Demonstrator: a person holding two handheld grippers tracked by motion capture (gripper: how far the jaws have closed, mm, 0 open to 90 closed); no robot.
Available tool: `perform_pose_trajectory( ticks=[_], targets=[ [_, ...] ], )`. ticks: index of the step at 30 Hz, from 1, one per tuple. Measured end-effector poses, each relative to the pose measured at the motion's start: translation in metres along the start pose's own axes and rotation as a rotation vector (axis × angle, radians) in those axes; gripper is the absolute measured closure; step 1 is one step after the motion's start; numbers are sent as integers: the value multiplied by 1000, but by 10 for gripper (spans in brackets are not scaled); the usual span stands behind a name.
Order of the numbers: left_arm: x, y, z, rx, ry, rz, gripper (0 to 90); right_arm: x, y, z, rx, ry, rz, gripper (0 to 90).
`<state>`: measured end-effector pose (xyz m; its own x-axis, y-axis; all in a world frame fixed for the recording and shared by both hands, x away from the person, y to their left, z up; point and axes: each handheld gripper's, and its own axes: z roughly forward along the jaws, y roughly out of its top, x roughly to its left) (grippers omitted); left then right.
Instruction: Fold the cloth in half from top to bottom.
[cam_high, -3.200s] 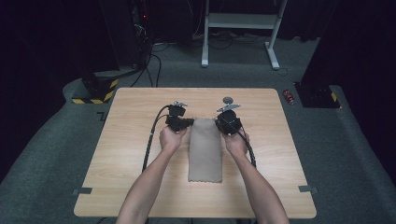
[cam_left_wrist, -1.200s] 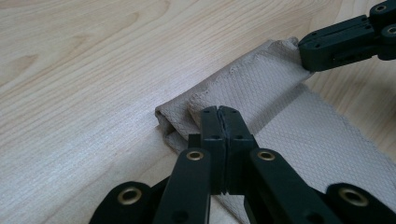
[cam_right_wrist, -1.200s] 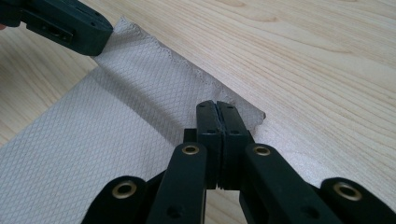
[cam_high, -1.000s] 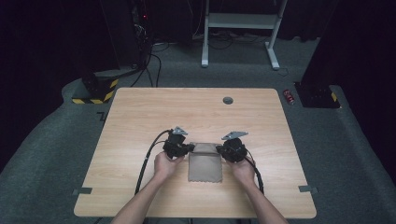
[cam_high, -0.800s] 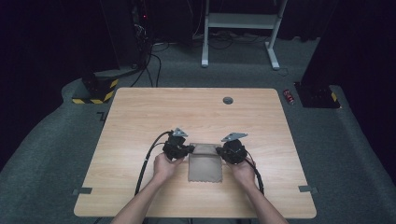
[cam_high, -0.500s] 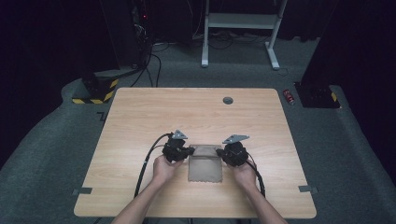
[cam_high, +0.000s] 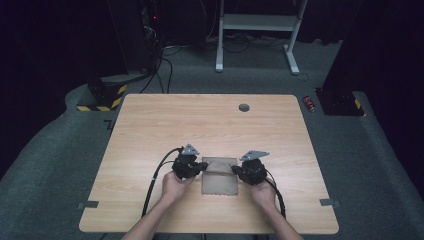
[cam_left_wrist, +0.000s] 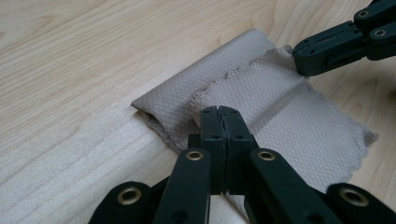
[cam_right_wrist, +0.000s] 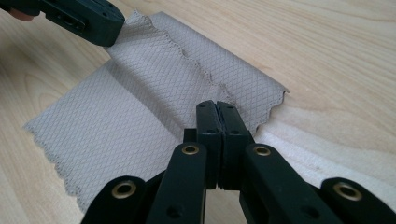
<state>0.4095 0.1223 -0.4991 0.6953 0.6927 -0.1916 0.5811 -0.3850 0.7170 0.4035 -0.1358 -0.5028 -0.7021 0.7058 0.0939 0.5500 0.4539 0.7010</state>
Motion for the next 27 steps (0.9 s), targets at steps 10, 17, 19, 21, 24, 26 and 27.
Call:
perform_pose_trajectory(
  ticks=[10,17,19,21,24,26,27],
  targets=[
    [-8,-3,-3,-7,14,38,892,3,-8,-6,-16,26,27,889],
    [-12,-11,-4,6,17,41,891,8,-14,-9,-19,43,24,889],
    [-15,-12,-5,7,26,53,891,9,-15,-9,-23,45,18,889],
    [-16,-14,-7,8,24,58,891,11,-15,-10,-20,46,22,889],
    [-17,-14,-8,6,19,58,891,11,-17,-11,-25,50,15,890],
    [-17,-15,-9,3,18,63,890,12,-19,-11,-20,55,18,889],
    [-18,-16,-9,2,14,58,890,13,-20,-12,-16,55,25,889]
  ],
)
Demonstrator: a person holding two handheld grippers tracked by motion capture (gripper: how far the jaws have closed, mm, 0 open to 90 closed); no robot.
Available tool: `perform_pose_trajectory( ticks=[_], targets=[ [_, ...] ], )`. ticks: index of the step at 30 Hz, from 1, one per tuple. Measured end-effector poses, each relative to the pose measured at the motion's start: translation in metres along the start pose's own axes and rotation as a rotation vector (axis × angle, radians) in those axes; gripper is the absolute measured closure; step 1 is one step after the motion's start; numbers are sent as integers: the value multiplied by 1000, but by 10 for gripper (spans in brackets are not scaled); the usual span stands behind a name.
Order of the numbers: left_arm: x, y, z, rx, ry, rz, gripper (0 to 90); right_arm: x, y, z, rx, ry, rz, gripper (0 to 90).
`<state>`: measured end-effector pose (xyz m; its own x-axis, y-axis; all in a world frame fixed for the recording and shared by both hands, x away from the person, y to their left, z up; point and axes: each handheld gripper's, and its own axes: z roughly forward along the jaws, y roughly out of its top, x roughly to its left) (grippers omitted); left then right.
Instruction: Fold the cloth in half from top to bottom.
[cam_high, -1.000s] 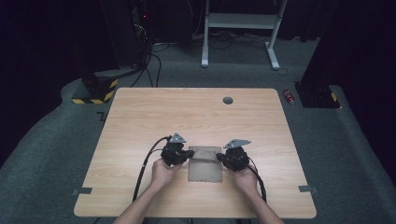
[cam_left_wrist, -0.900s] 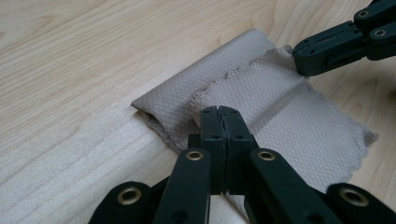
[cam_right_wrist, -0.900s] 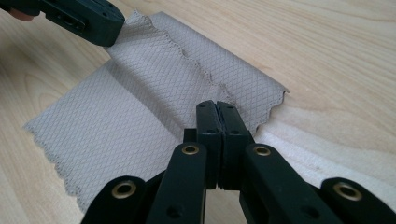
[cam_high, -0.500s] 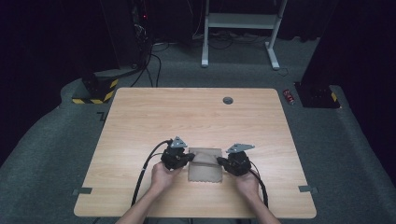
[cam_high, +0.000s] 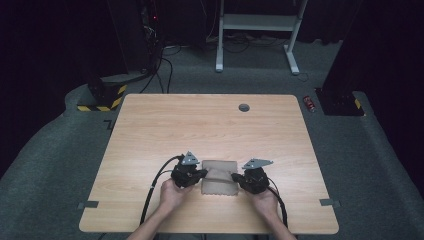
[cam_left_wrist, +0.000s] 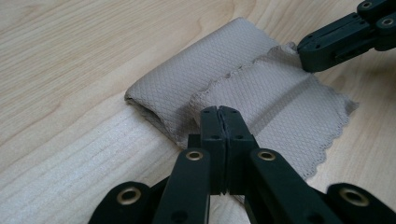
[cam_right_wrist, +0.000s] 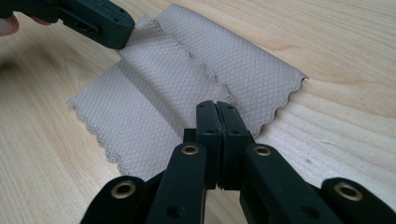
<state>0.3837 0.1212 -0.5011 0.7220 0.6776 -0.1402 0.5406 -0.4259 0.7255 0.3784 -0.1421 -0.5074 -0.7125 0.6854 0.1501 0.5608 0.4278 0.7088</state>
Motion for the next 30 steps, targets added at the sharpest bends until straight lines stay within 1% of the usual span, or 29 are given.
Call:
perform_pose_trajectory(
  ticks=[3,4,7,8,11,14,15,16,17,18,20,22,23,24,25,26,27,28,29,30],
  targets=[
    [-2,-2,-2,-4,0,-2,890,0,-1,0,-4,5,-3,889],
    [-4,-3,-3,-4,0,-5,890,1,-2,-1,-3,6,4,889],
    [-7,-8,-4,0,-1,-2,889,3,-4,-1,-4,8,-4,888],
    [-7,-9,-4,0,1,2,889,3,-4,-1,-3,8,-7,888],
    [-7,-10,-2,9,5,-2,881,4,-5,-1,0,7,-7,884],
    [-7,-11,-2,16,-3,-8,862,4,-7,0,7,10,-5,872],
    [-7,-11,-2,16,-3,-8,847,4,-7,0,7,10,-5,872],
    [-5,-11,-1,21,-25,-35,817,4,-8,1,20,12,0,793],
    [-5,-11,-1,21,-25,-35,777,4,-8,1,22,11,2,766],
    [-5,-11,-1,23,-27,-42,749,4,-7,1,21,13,10,755],
    [-4,-8,-2,11,-21,-51,709,3,-6,-1,11,14,14,738],
    [-5,-4,-3,1,-21,-57,698,1,-4,-1,2,14,21,738],
    [-5,-4,-3,1,-21,-57,698,1,-2,-1,1,11,31,743],
    [-4,-1,-2,-3,-23,-62,704,1,-1,0,2,10,31,758],
    [-4,1,0,1,-21,-56,728,0,0,1,5,9,36,778],
    [-4,1,1,6,-24,-62,758,0,1,2,10,7,36,805],
    [-4,1,1,6,-24,-62,788,0,1,2,10,7,36,805],
    [-4,2,3,14,-27,-65,822,-1,1,5,14,8,34,866],
    [-4,2,3,14,-27,-65,859,-1,1,5,17,10,35,880],
    [-4,1,3,14,-38,-60,889,0,1,5,18,9,32,883]
  ],
)
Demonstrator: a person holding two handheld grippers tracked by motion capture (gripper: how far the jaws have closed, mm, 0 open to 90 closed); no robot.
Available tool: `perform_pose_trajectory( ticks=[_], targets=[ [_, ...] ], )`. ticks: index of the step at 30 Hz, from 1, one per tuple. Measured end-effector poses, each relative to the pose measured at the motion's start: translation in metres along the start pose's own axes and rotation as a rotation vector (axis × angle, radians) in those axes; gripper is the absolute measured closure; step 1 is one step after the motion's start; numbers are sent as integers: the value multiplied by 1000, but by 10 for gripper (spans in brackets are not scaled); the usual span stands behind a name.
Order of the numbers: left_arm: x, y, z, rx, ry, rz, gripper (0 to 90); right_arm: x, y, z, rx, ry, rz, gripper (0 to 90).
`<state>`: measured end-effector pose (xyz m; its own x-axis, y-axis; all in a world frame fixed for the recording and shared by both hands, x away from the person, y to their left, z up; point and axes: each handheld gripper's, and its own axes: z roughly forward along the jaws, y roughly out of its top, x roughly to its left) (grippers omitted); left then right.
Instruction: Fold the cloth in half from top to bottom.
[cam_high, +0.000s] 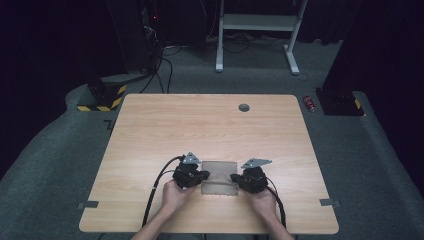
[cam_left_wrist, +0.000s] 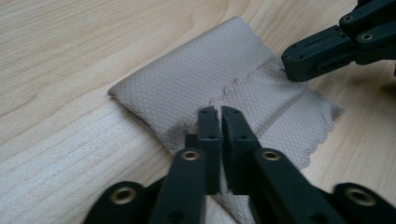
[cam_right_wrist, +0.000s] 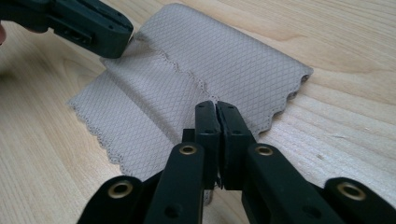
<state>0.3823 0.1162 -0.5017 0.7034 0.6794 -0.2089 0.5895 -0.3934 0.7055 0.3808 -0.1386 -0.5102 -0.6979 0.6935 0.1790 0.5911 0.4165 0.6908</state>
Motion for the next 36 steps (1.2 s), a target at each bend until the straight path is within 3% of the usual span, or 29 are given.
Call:
perform_pose_trajectory(
  ticks=[9,15,19,22,24,28,35,36],
  targets=[
    [-7,-11,-13,-5,-43,21,899,9,-9,-11,-17,19,-41,885],
    [-11,-28,-22,3,-81,22,896,17,-22,-15,-8,39,-65,880],
    [-14,-37,-23,12,-91,12,853,18,-29,-18,-10,47,-67,802],
    [-13,-39,-28,-10,-99,12,800,16,-30,-25,-39,53,-62,775],
    [-13,-37,-38,-49,-92,6,774,15,-29,-31,-64,62,-59,765],
    [-13,-29,-40,-70,-77,4,717,16,-24,-37,-99,57,-60,756],
    [-20,-21,-17,-1,-29,23,646,21,-19,-17,-54,1,-57,730],
    [-23,-24,-13,35,-11,48,639,24,-20,-12,-33,-21,-72,709]
  ],
)
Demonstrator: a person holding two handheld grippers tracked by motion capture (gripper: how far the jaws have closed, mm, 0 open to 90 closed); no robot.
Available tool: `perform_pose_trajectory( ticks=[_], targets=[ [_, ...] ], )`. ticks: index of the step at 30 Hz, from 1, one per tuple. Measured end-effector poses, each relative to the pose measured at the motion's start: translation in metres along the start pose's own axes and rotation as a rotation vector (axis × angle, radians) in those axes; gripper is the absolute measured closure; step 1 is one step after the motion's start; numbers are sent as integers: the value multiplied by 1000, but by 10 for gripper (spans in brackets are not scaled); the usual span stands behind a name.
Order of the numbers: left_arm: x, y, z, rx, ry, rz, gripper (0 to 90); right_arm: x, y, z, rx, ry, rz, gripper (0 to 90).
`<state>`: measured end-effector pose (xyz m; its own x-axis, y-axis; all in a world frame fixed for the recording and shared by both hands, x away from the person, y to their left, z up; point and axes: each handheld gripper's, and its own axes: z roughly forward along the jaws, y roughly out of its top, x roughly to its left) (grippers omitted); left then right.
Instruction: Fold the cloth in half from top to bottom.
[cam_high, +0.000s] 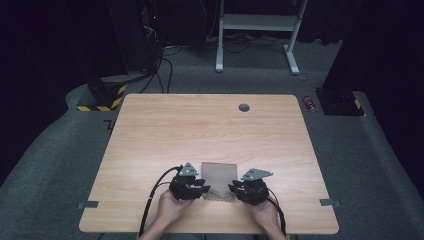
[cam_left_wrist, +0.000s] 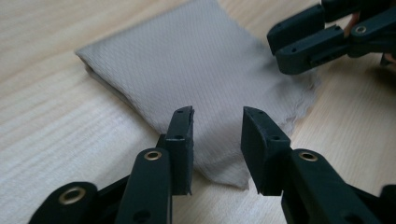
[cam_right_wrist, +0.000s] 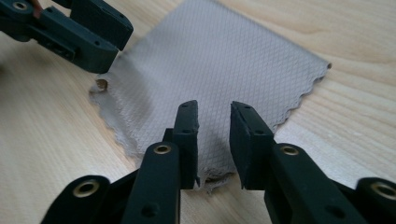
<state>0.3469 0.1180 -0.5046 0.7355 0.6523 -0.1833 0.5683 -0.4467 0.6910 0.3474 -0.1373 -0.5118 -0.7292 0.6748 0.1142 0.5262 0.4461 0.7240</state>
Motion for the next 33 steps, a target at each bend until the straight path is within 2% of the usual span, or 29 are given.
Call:
perform_pose_trajectory(
  ticks=[2,3,4,5,7,10,12,16,17,20,21,22,23,24,27,29,30,32,33],
  targets=[
    [-1,-5,1,34,10,16,625,2,-3,2,14,-25,-30,680],
    [-1,-5,1,34,10,16,616,2,-3,2,14,-25,-30,680],
    [1,-13,-2,40,7,16,609,3,-9,0,14,-45,-57,649],
    [1,-13,-2,40,7,16,603,3,-11,-1,17,-59,-72,625],
    [3,-18,-7,32,-1,9,584,2,-15,-4,13,-67,-76,596],
    [0,-18,-9,37,10,33,556,0,-17,-7,9,-75,-69,580],
    [0,-18,-9,35,11,35,528,-1,-17,-7,4,-79,-66,586],
    [4,-13,-15,-18,-8,-2,498,-4,-14,-8,-8,-62,-48,647],
    [9,-8,-15,-40,7,-18,492,-7,-9,-8,-17,-54,-36,681],
    [19,1,-10,-49,79,-59,487,-17,2,-5,-24,-71,-2,714],
    [19,1,-10,-49,79,-59,488,-17,2,-5,-24,-71,-2,714],
    [26,8,-5,-51,129,-91,488,-25,9,-1,-31,-85,36,719],
    [26,8,-5,-51,129,-91,489,-25,9,-1,-31,-85,36,719],
    [33,14,3,-44,168,-112,489,-32,15,5,-32,-105,58,702],
    [39,19,10,-40,186,-132,486,-37,21,12,-31,-128,70,664],
    [43,23,14,-57,191,-158,486,-41,27,18,-24,-148,78,640],
    [47,26,20,-45,197,-163,484,-45,31,25,-15,-146,88,648],
    [49,30,26,-34,205,-164,487,-49,34,31,1,-128,86,742],
    [49,30,26,-34,205,-164,492,-49,34,31,1,-128,86,742]
  ],
)
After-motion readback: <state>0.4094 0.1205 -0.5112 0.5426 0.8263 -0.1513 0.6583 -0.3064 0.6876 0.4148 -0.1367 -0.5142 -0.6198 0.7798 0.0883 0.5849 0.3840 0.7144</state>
